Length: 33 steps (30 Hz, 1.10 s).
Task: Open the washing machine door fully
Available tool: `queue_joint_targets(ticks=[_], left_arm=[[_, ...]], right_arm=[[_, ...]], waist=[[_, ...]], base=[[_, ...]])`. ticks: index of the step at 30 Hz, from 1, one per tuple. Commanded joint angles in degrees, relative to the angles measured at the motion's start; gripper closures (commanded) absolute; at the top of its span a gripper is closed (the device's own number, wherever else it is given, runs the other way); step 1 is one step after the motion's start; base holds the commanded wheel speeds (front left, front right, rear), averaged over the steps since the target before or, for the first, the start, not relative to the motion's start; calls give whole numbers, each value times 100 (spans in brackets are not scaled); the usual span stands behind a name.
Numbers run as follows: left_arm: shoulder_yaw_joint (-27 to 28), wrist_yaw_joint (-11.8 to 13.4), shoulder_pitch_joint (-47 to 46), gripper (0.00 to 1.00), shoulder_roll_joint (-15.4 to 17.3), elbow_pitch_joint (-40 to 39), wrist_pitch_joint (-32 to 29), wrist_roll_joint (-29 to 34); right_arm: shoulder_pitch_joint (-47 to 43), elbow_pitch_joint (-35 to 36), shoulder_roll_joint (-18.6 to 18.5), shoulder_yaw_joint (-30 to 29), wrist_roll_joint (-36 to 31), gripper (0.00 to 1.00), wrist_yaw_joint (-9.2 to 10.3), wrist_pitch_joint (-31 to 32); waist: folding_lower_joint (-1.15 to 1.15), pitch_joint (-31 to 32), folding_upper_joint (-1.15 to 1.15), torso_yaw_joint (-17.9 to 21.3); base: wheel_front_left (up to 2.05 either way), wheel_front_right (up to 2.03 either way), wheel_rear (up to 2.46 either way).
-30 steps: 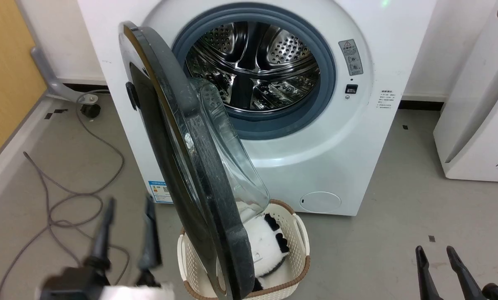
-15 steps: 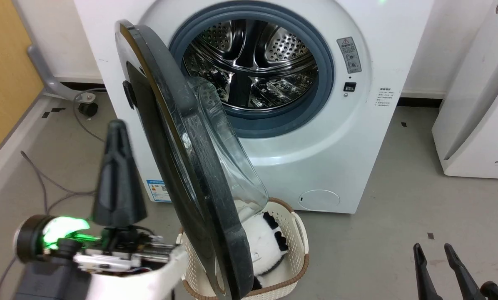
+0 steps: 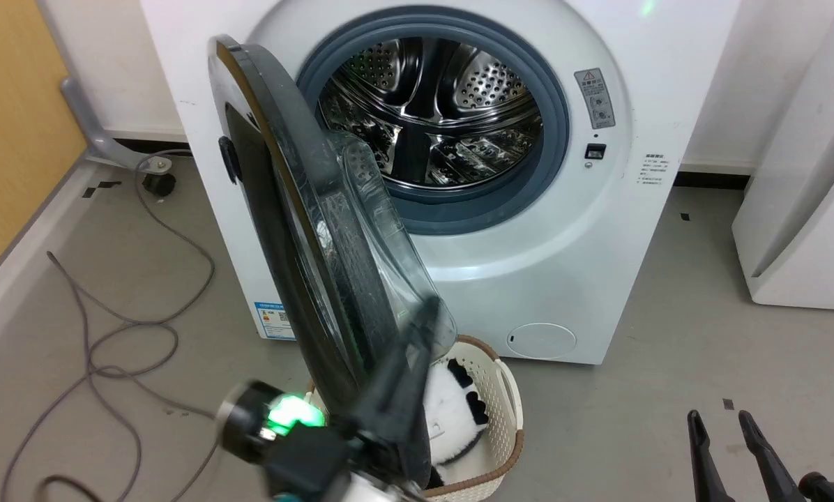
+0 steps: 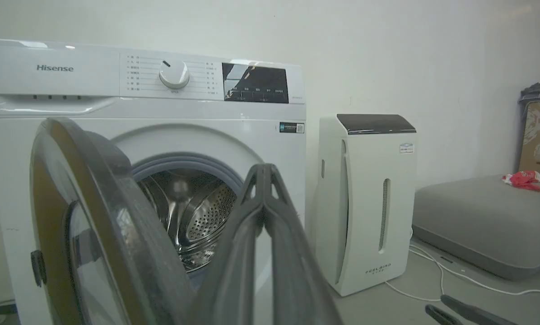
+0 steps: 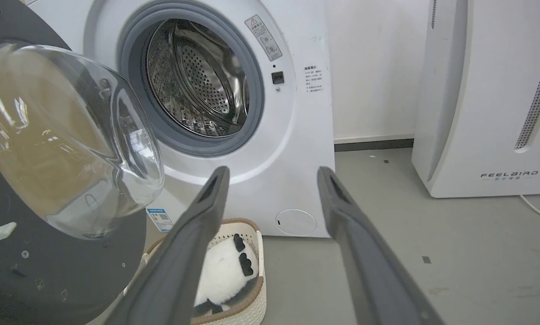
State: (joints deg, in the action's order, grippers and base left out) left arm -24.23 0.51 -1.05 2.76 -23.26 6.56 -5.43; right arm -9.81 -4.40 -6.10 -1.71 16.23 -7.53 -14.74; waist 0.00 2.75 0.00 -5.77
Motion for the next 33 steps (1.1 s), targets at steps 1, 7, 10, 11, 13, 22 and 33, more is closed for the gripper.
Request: queue_joint_targets(ticks=[1, 7, 10, 11, 13, 22, 33], left_arm=[[-172, -72, 125, 100, 13, 146, -249, -59], [-482, -18, 399, 100, 13, 625, -901, -245], [-537, 48, 491, 100, 13, 841, -1099, -341], [-544, 69, 499, 100, 13, 906, -1135, -345], [-525, 111, 497, 100, 13, 1039, -1146, -345], [-324, 266, 401, 100, 71, 1500, -1024, -351], [-158, 358, 353, 100, 180, 1682, -1036, -430]], right_arm=[[53, -23, 33, 6, 49, 0, 4, -26], [62, -51, 44, 14, 49, 0, 4, -26], [59, -71, 46, 30, 52, 0, 4, -26], [54, -88, 49, 34, 62, 0, 4, -26], [48, -133, 47, 53, 67, 0, 4, -26], [38, -213, 50, 95, 78, 0, 4, -26], [-5, -212, 96, 147, 107, 0, 4, -26]], waist=[[0, 7, 0, -27], [0, 15, 0, -81], [0, 13, 0, -106], [0, 11, 0, -116], [0, 9, 0, -135], [0, 25, 0, -243], [0, 21, 0, -726]], base=[[0, 0, 0], [0, 0, 0], [0, 0, 0], [0, 0, 0], [0, 0, 0], [0, 0, 0], [0, 0, 0]])
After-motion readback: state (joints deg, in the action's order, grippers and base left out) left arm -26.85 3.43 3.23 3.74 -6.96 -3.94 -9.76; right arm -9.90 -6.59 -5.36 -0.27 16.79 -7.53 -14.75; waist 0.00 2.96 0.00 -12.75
